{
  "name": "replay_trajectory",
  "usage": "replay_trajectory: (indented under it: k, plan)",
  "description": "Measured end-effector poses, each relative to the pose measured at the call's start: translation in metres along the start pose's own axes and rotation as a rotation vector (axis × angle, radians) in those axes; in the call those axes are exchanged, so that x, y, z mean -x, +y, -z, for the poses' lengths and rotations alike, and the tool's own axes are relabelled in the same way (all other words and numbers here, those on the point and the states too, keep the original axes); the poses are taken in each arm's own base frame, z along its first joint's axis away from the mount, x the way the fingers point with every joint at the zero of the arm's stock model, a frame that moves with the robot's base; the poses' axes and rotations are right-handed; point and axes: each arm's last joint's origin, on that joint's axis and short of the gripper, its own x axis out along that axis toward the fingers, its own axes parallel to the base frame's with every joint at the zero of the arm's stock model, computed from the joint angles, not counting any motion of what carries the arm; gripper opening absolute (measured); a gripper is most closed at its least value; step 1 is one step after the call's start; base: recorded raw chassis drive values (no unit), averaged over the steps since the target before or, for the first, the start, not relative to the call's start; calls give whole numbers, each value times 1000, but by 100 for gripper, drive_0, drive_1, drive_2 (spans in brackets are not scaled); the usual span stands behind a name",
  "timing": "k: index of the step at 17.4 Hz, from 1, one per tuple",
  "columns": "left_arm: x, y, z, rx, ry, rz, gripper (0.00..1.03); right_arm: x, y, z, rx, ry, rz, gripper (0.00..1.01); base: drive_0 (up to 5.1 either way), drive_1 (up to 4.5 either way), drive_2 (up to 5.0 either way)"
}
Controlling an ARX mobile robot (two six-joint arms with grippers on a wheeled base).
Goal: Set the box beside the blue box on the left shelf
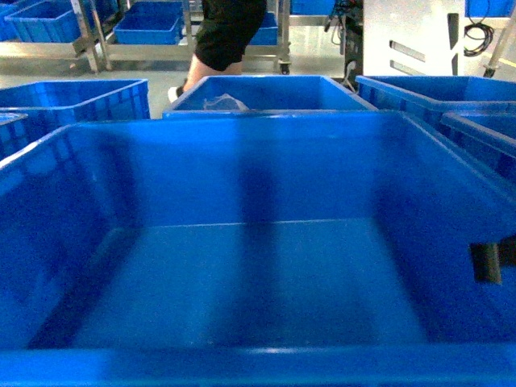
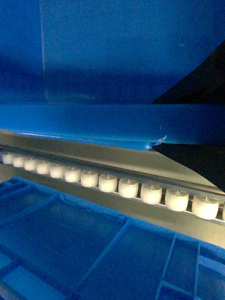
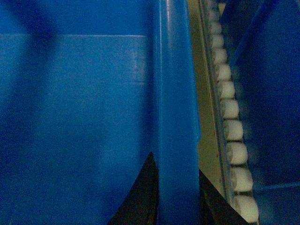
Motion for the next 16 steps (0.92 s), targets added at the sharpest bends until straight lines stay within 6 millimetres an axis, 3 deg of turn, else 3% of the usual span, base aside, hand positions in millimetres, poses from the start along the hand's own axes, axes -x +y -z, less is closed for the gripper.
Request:
replay_trajectory:
  k: [2,3,5,8,11,12,14,15,16]
  plan:
    - [0,0,-1,-27,-25,0,11,-1,1,3,-23,10,0,10,0,0,0]
    - [-2,0,0,-15,-59,-19,17,-1,1,2,-21,-6,5,13,0,0,0]
    - [0,-1,-5,0,-148,-95,35,2,2,-2,22,-81,30,30,0,0,0]
    - [27,26,-45,235,-391,-310,65,21,-6,-24,-48,-376,63,60,0,0,0]
    - [33,20,-51,207,-396,-236,98,33,-2,-35,-49,-479,51,93,0,0,0]
    - [33,21,-52,205,-392,-237,98,35,-3,-35,-60,-508,73,99,0,0,0]
    - [35,21,-53,194,-401,-234,98,36,-5,-35,-45,-526,107,98,0,0,0]
    - [35,20,-53,190,-411,-223,98,35,-8,-32,-63,-630,47,91,0,0,0]
    - [34,27,-48,221,-558,-52,86,35,-16,-18,-55,-706,-25,78,0,0,0]
